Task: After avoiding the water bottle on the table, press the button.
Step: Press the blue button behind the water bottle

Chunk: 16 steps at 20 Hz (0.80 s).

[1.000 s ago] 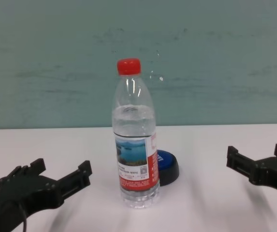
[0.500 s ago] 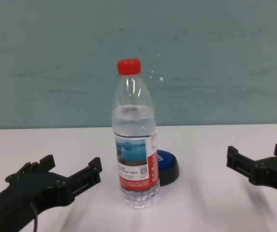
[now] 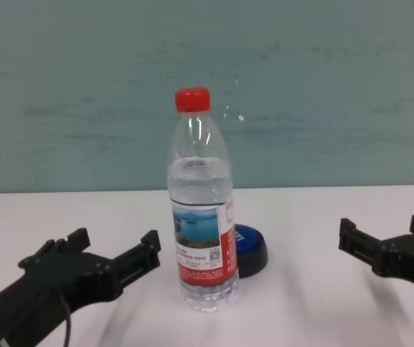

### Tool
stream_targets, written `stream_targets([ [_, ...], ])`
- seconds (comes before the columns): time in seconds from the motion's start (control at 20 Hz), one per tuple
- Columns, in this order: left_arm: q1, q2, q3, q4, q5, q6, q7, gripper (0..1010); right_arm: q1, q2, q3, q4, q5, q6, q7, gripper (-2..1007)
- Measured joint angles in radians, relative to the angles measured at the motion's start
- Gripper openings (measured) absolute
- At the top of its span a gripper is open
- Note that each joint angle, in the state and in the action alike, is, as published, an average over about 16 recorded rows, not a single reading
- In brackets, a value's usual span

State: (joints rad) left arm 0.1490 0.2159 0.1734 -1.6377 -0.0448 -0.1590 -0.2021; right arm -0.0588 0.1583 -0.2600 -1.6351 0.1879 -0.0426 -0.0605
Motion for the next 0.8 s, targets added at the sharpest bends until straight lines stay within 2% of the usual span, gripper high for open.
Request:
stream_targets([
  [0.8, -0.012, -0.022, 0.013, 0.005, 0.018, 0.008, 0.014, 1010, 0.0, 0.0, 0.0, 0.0, 0.0, 0.0, 0.0, 1004],
])
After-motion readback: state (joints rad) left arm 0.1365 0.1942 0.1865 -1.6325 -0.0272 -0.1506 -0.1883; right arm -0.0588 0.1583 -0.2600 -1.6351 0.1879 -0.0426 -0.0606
